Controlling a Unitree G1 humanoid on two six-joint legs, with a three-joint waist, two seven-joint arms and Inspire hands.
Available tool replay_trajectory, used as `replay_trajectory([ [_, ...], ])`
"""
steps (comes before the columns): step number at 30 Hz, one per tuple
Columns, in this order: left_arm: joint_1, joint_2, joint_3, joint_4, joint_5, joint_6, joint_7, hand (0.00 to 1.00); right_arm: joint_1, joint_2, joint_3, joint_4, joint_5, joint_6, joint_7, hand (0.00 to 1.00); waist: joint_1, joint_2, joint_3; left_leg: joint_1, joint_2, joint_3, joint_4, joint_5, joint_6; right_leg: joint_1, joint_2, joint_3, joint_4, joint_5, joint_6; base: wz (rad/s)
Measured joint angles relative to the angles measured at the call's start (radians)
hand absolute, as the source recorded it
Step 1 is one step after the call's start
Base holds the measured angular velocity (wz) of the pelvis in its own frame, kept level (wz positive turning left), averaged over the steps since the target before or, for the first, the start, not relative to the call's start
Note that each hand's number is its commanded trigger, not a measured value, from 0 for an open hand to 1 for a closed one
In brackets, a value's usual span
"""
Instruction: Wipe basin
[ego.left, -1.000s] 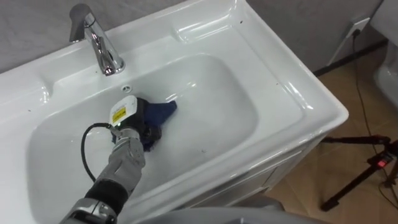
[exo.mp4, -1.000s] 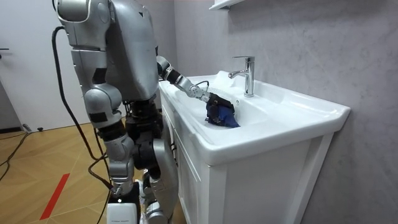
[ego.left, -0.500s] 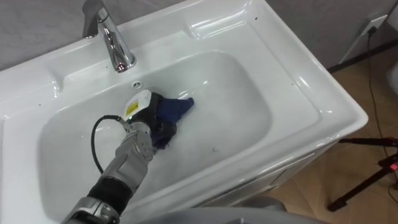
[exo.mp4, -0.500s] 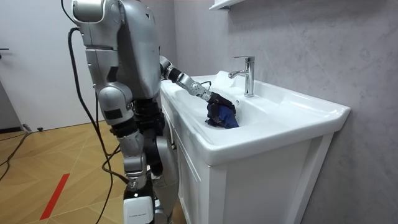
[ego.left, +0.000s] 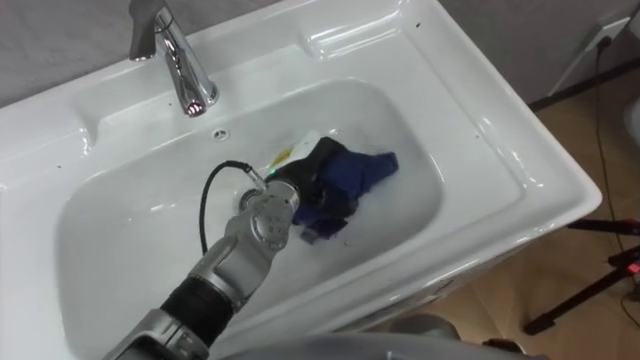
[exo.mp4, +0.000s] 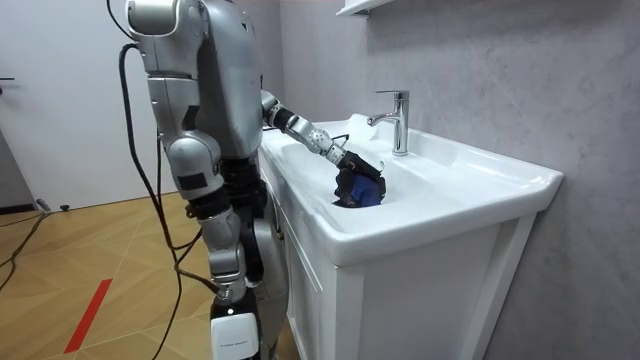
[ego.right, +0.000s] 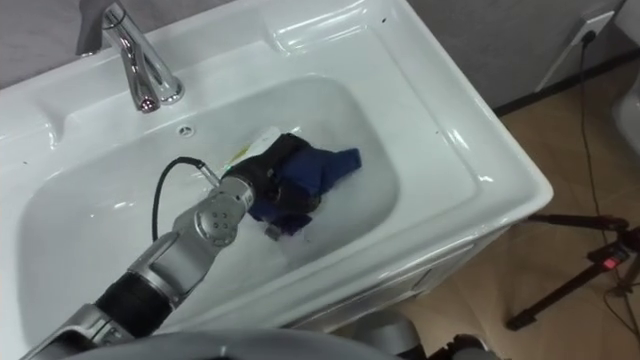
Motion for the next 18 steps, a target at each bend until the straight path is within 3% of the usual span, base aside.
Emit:
replay_trajectory([
  [4, -0.004, 0.0, -0.001, -0.026, -0.069, 0.005, -0.023, 1.0, 0.0, -0.004, 0.003, 0.006, 0.03, -0.009, -0.023, 0.0, 0.006, 0.005, 0.0008, -0.002, 0.001, 0.006, 0.0, 0.0, 0.0, 0.0, 0.001, -0.002, -0.001, 0.0, 0.0, 0.01],
  [8, -0.009, -0.007, -0.026, -0.128, -0.086, 0.005, -0.056, 1.0, -0.012, -0.004, 0.001, 0.045, 0.056, -0.033, -0.037, 0.0, 0.0, 0.01, -0.0005, -0.007, 0.001, 0.006, 0.0, 0.0, 0.0, 0.001, 0.001, -0.001, -0.013, 0.004, -0.001, 0.0],
  [10, -0.024, -0.018, -0.031, -0.134, -0.106, 0.003, -0.056, 1.0, -0.014, -0.005, 0.001, 0.05, 0.07, -0.033, -0.04, 0.0, 0.001, 0.012, 0.0003, -0.008, 0.002, 0.006, 0.0, 0.0, 0.0, 0.001, 0.001, -0.001, -0.013, 0.005, -0.001, 0.0],
  [18, -0.028, -0.017, -0.029, -0.135, -0.117, 0.003, -0.059, 1.0, -0.014, -0.007, 0.001, 0.055, 0.071, -0.034, -0.04, 0.0, 0.008, 0.013, 0.0015, -0.007, 0.003, 0.006, 0.0, 0.0, 0.0, 0.002, 0.003, 0.005, -0.011, 0.006, -0.003, 0.0],
])
